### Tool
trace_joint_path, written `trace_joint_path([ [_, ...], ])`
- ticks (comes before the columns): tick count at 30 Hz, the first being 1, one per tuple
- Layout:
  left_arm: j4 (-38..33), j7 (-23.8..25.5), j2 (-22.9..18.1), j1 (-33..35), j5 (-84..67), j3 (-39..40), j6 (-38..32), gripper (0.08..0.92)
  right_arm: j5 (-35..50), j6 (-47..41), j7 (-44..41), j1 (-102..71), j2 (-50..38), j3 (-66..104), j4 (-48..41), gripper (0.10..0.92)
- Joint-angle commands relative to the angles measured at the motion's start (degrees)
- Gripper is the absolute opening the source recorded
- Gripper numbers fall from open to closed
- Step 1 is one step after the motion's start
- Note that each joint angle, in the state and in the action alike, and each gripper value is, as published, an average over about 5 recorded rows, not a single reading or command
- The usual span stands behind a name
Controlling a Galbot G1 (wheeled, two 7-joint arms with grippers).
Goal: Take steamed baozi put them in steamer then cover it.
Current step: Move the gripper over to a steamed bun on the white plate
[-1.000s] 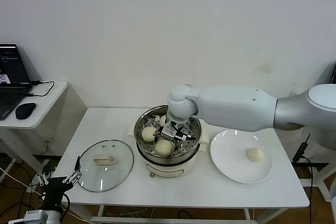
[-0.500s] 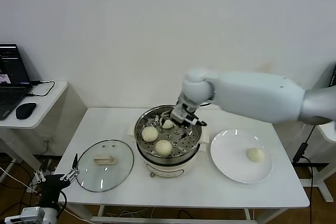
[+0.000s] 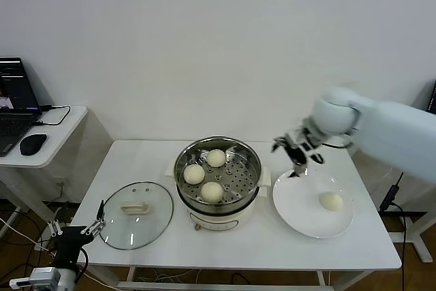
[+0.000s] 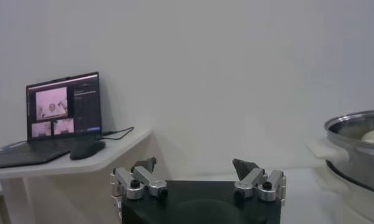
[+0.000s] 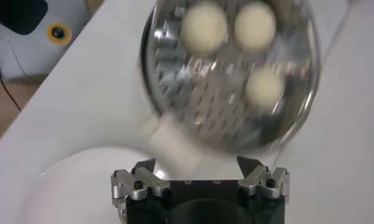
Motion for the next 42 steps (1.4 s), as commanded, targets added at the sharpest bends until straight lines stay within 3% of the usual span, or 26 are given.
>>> trace_joint_path([
  [1, 0.31, 0.04, 0.10, 0.11, 0.39, 0.56, 0.03, 0.823, -12.58, 0.61, -0.62, -23.54, -12.77, 17.28, -4.19, 0.823],
  [21, 0.57, 0.08, -0.83, 1.55, 0.56, -0.92, -0.20, 0.823, -18.63, 3.19, 1.82, -30.99, -0.34, 22.24, -20.22, 0.823],
  [42, 0.89, 0.09, -0.98, 1.20, 0.55, -0.84, -0.22, 0.823, -19.86, 2.92, 3.38, -32.27, 5.64, 23.47, -26.53, 0.817],
])
